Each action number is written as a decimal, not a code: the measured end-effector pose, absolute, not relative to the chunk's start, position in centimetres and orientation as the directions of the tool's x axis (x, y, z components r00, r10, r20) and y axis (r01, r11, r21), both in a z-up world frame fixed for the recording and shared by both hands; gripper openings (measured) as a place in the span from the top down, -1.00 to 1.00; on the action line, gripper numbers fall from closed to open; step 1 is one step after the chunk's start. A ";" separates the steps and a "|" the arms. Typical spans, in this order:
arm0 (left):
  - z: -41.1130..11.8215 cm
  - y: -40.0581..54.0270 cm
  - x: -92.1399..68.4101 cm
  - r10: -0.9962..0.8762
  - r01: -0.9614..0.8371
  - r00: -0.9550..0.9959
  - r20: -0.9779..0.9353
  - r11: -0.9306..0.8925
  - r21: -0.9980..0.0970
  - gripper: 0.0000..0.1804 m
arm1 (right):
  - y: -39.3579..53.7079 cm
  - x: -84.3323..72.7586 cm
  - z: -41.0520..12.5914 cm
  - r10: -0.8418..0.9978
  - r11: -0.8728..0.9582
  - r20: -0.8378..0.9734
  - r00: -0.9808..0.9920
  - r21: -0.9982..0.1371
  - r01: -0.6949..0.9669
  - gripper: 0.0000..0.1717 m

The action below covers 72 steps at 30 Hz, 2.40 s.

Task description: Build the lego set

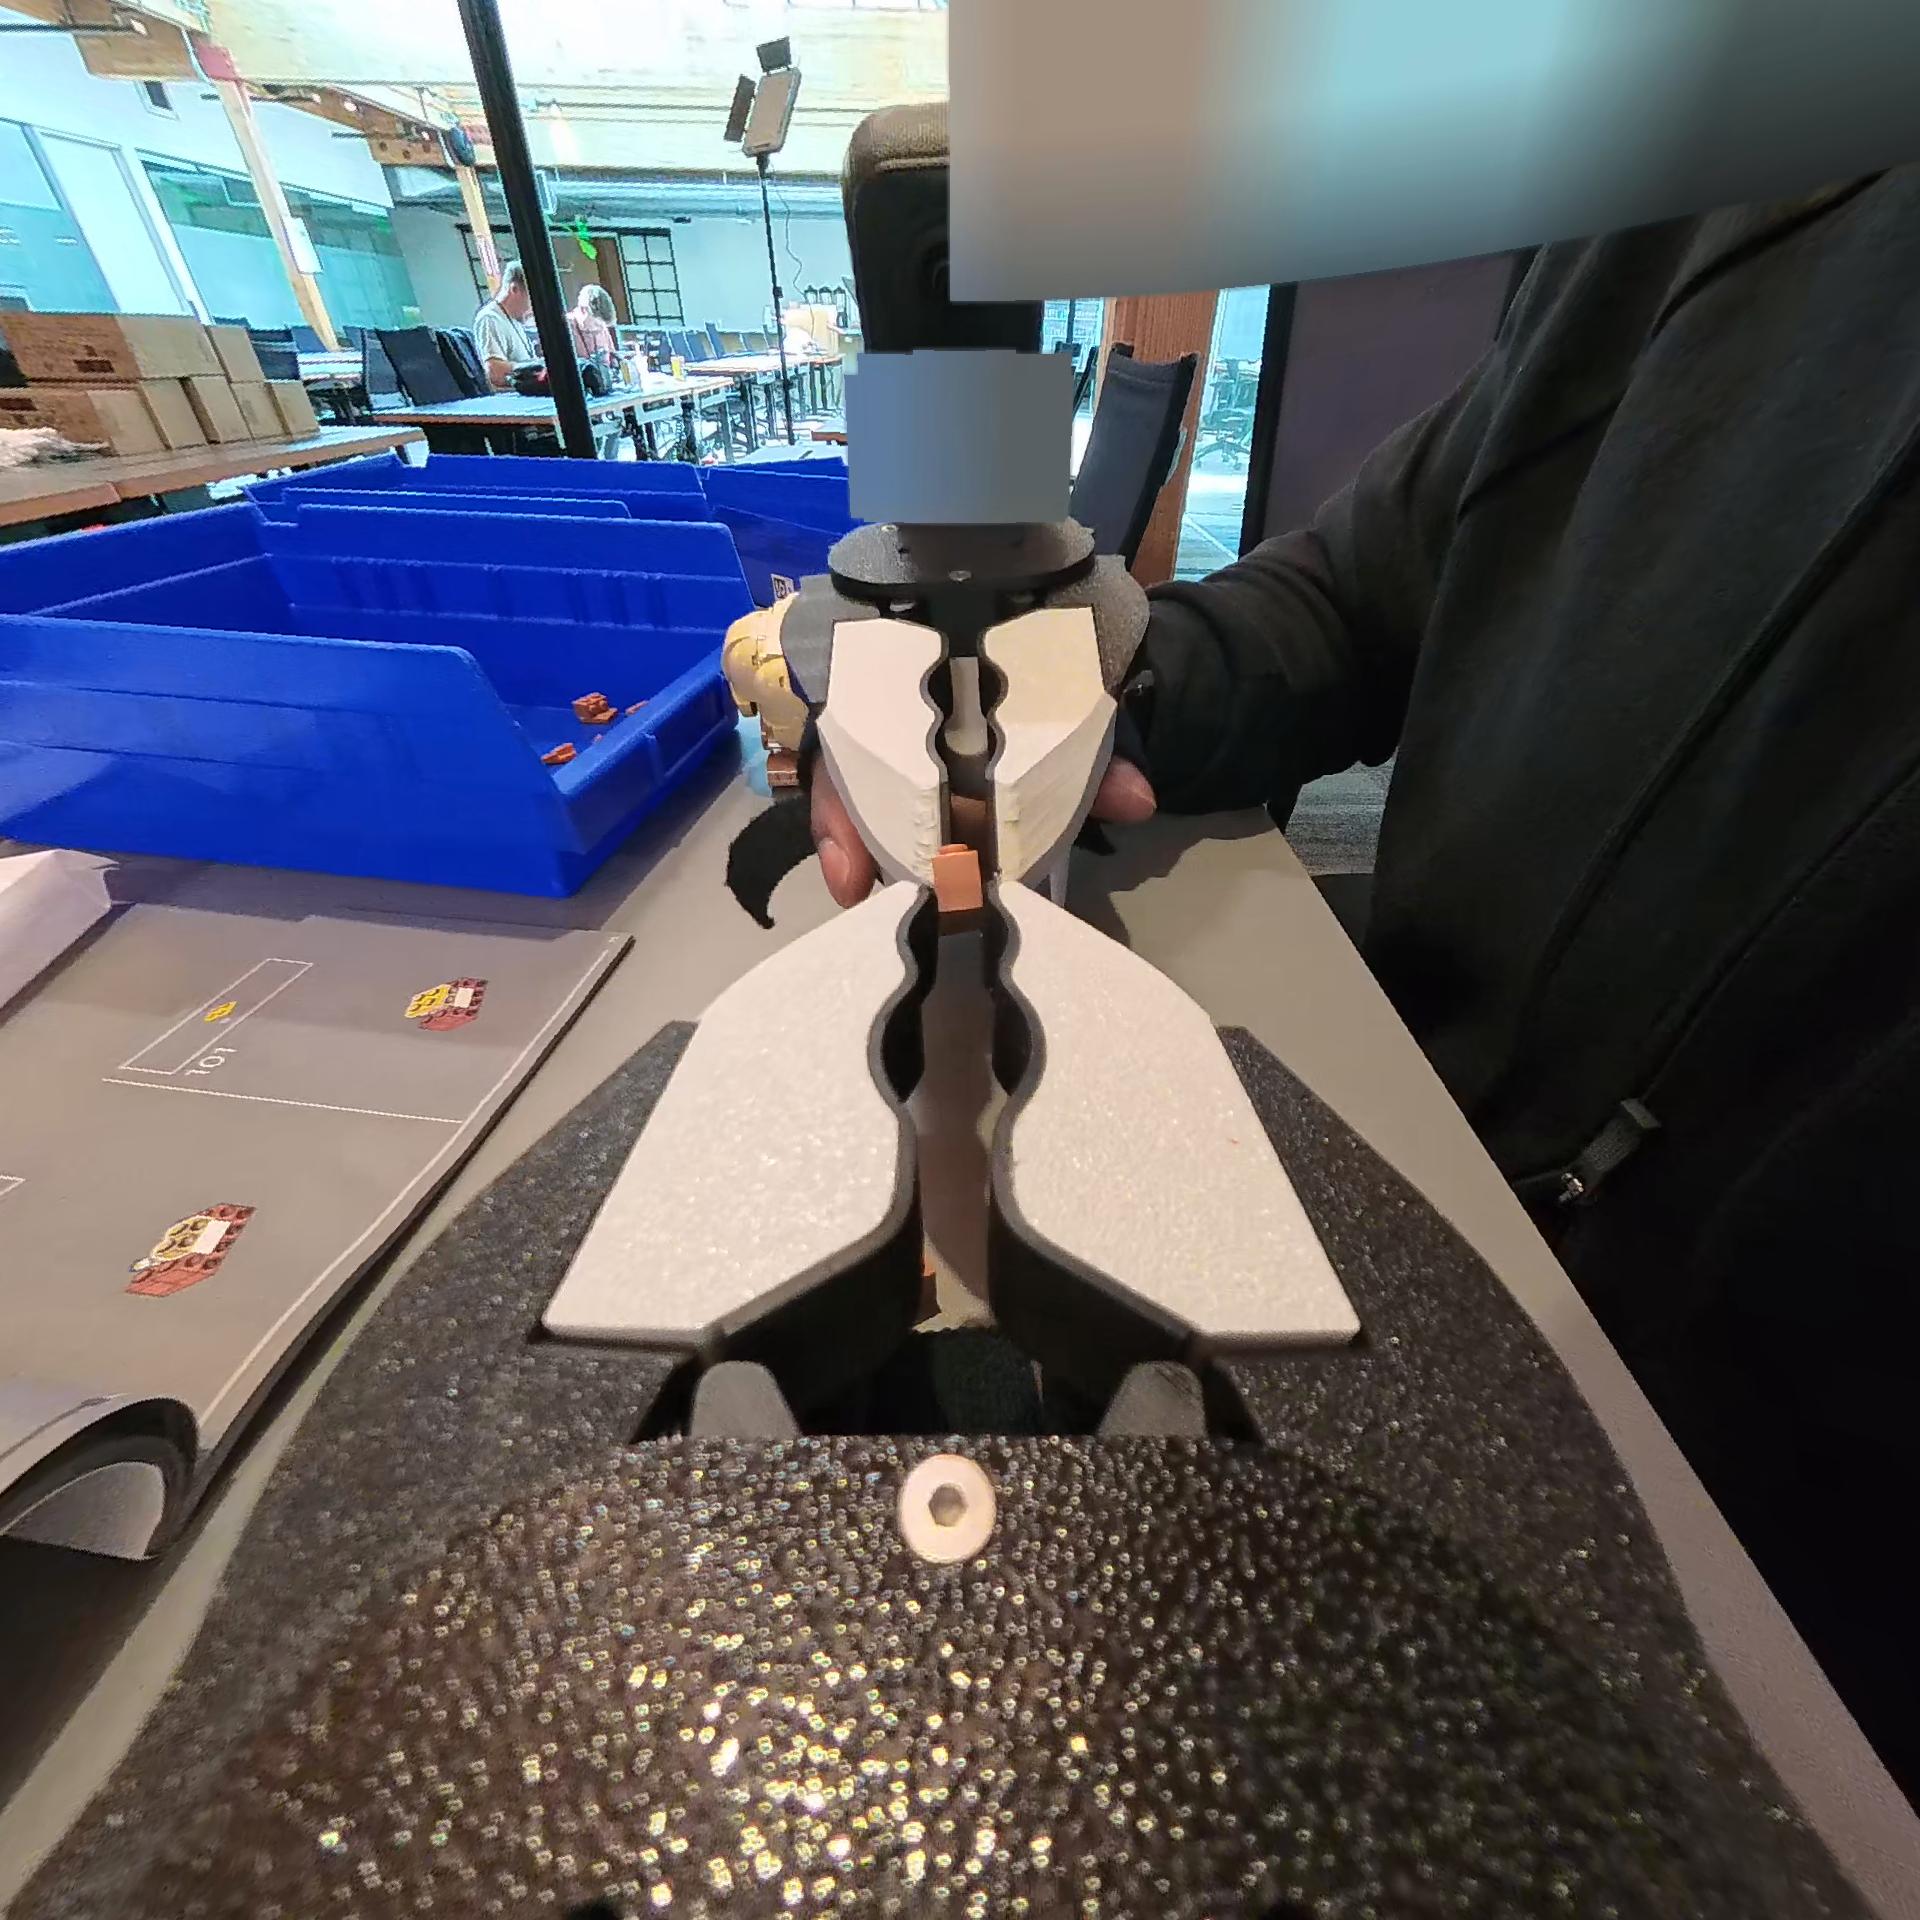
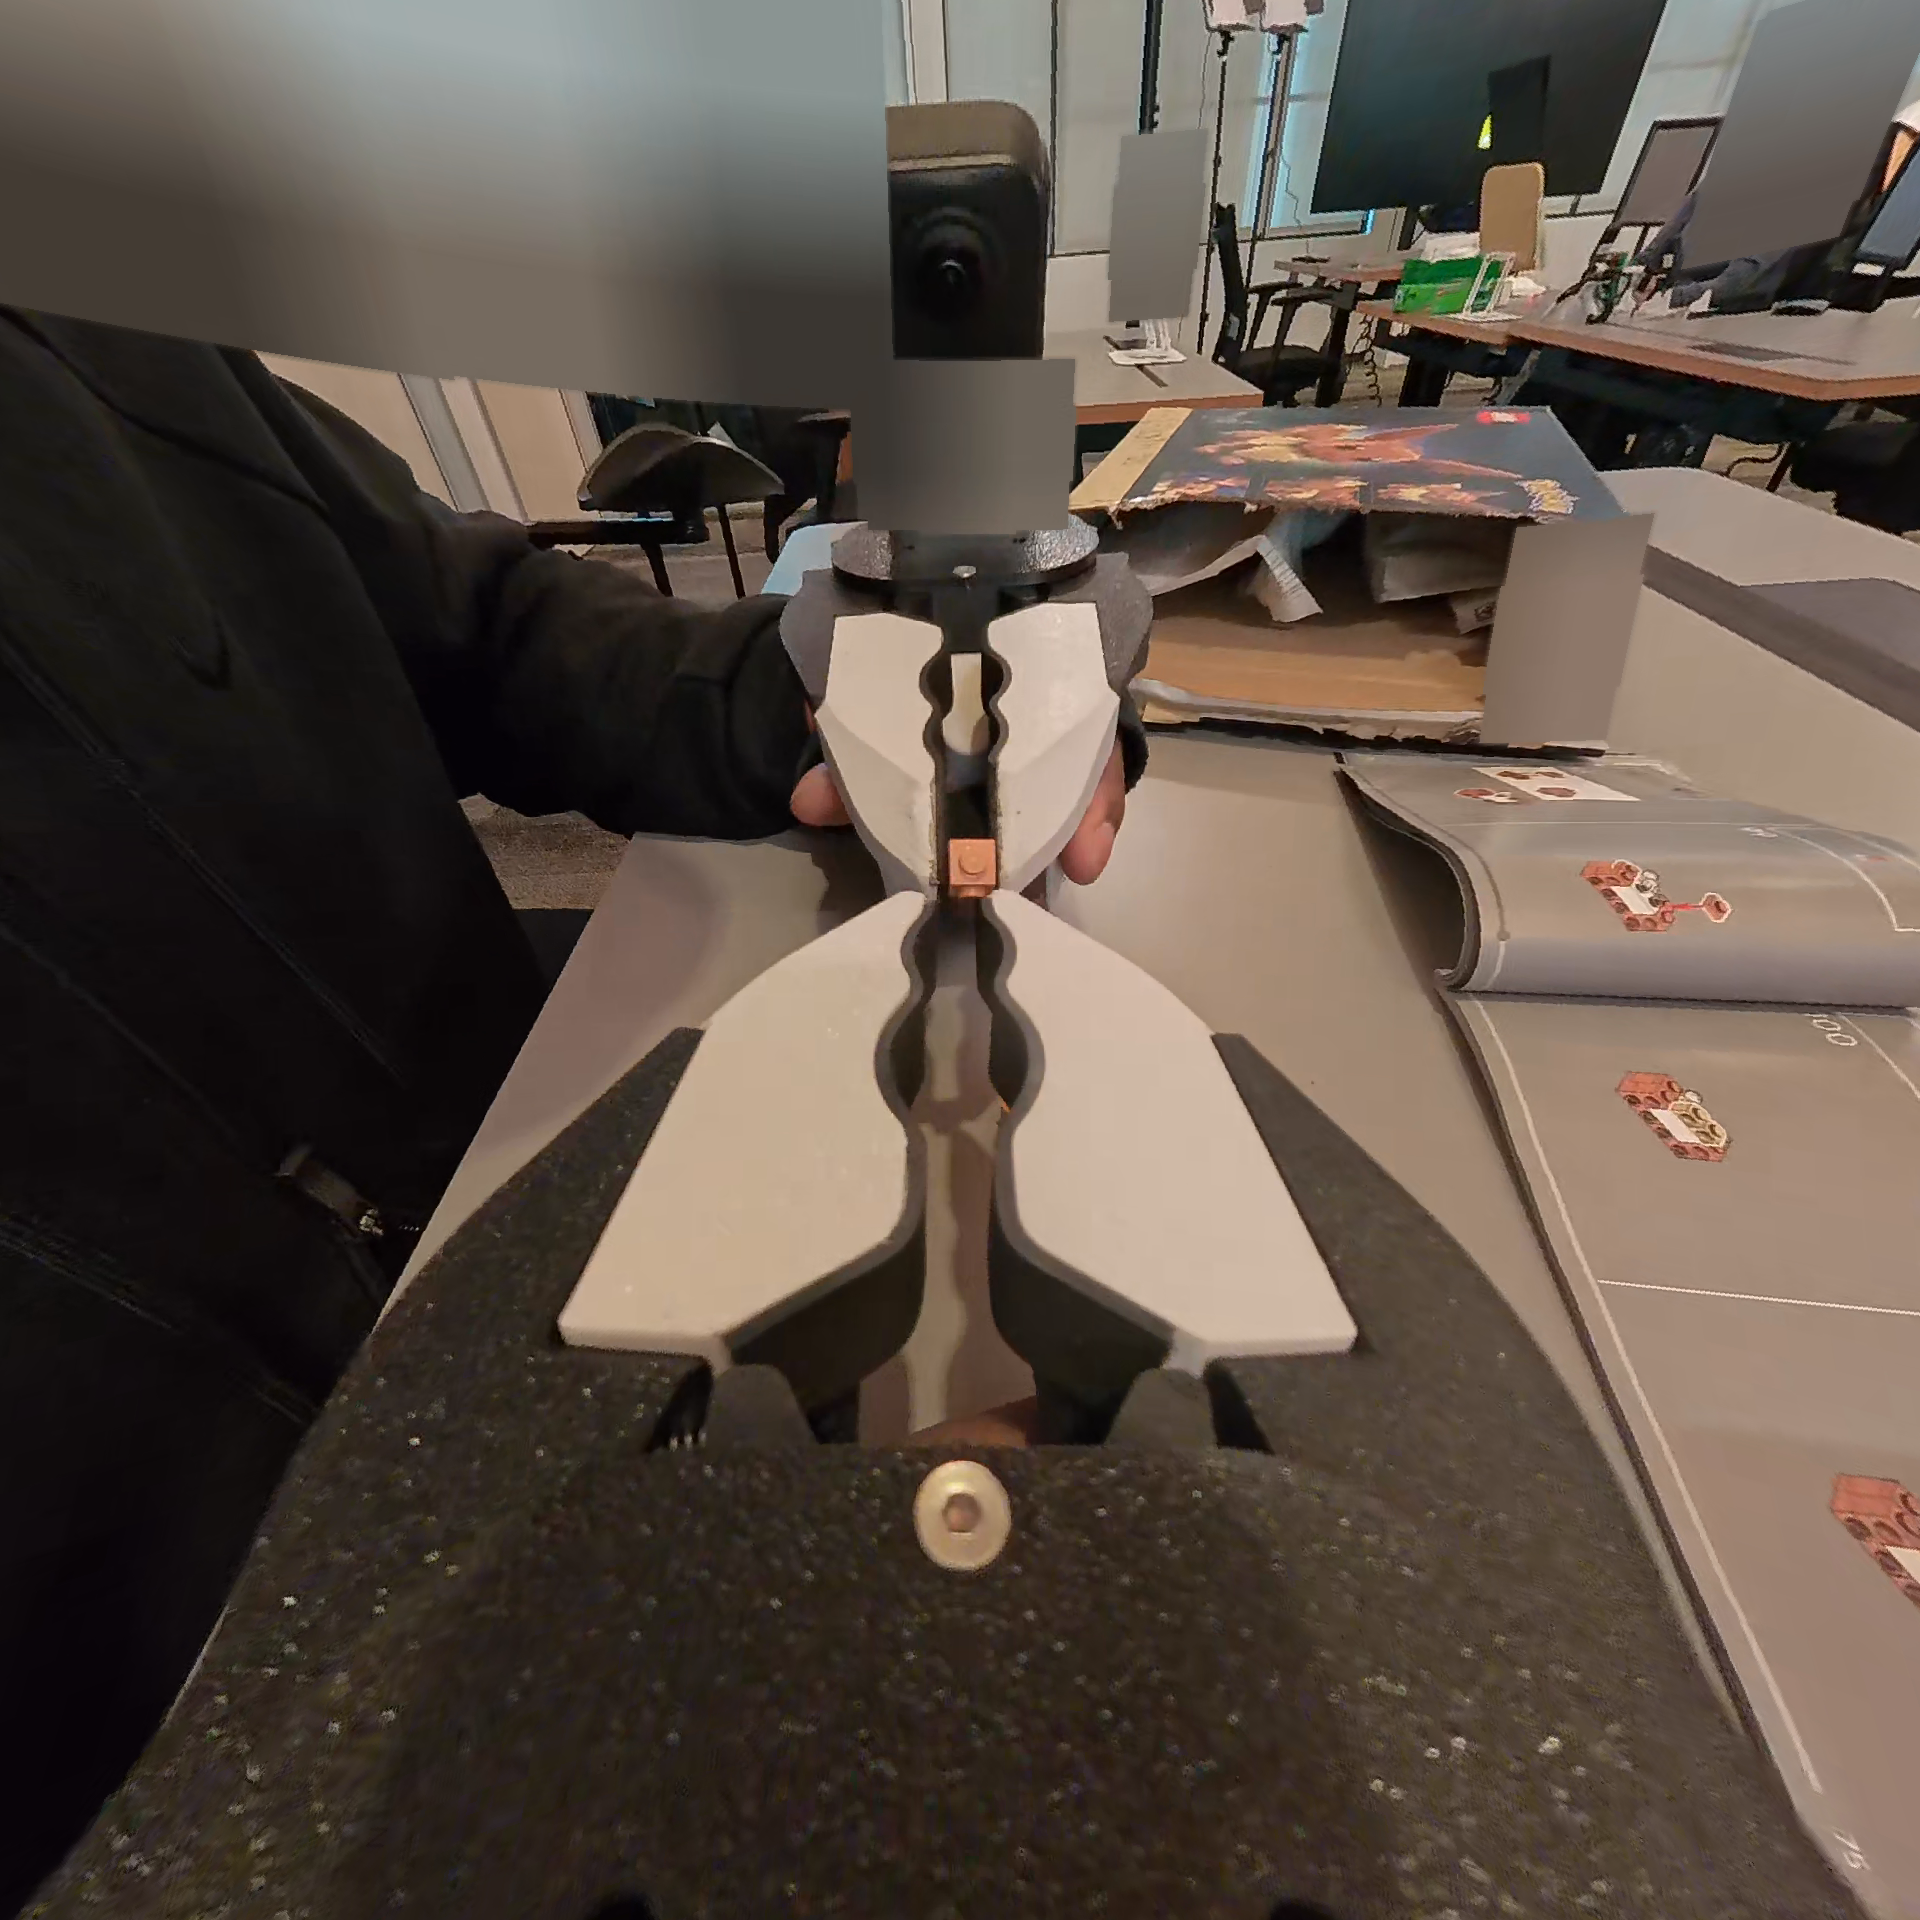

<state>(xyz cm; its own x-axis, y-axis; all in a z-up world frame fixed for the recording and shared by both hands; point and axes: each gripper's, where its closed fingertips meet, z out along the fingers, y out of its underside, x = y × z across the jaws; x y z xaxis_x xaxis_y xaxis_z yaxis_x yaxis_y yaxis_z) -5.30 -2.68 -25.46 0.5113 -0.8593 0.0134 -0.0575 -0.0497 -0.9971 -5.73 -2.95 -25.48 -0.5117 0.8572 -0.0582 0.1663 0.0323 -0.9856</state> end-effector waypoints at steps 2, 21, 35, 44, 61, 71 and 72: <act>-25.5 -2.7 -5.3 -0.861 -0.058 0.509 0.014 -0.051 -0.997 0.92 | -3.0 -5.7 -25.5 0.855 0.030 -0.060 -0.514 -0.986 0.164 0.93; -25.1 -2.8 -5.4 -0.862 -0.040 0.506 0.016 -0.042 -0.998 0.92 | -3.0 -5.8 -25.0 0.857 -0.004 -0.075 -0.510 -0.990 0.138 0.93; -25.1 -2.9 -5.2 -0.866 -0.038 0.500 0.016 -0.040 -0.998 0.92 | -3.1 -5.8 -24.9 0.848 -0.049 -0.113 -0.518 -0.989 0.137 0.93; -24.9 -3.0 -5.2 -0.868 -0.026 0.496 0.021 -0.039 -0.999 0.92 | -3.2 -5.7 -24.7 0.836 -0.081 -0.138 -0.531 -0.988 0.130 0.91; -24.9 -3.1 -4.9 -0.870 -0.022 0.493 0.013 -0.028 -0.999 0.92 | -3.3 -5.7 -24.5 0.839 -0.089 -0.135 -0.527 -0.990 0.112 0.91; -27.0 -2.5 -5.2 -0.846 -0.193 0.531 -0.032 -0.085 -0.977 0.83 | -2.5 -5.6 -25.9 0.864 0.064 -0.031 -0.502 -0.983 0.171 0.92; -27.7 -2.5 -5.4 -0.843 -0.245 0.537 -0.034 -0.118 -0.962 0.74 | -2.2 -5.6 -26.1 0.870 0.087 -0.016 -0.494 -0.979 0.186 0.92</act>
<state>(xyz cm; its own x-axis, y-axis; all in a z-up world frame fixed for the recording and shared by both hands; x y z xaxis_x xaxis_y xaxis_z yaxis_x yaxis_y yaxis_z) -5.40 -2.49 -27.72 0.5374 -0.8426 -0.0336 -0.2454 -0.1181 -0.9622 -5.63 -2.24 -26.12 -0.4936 0.8695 -0.0164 0.1858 0.0870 -0.9787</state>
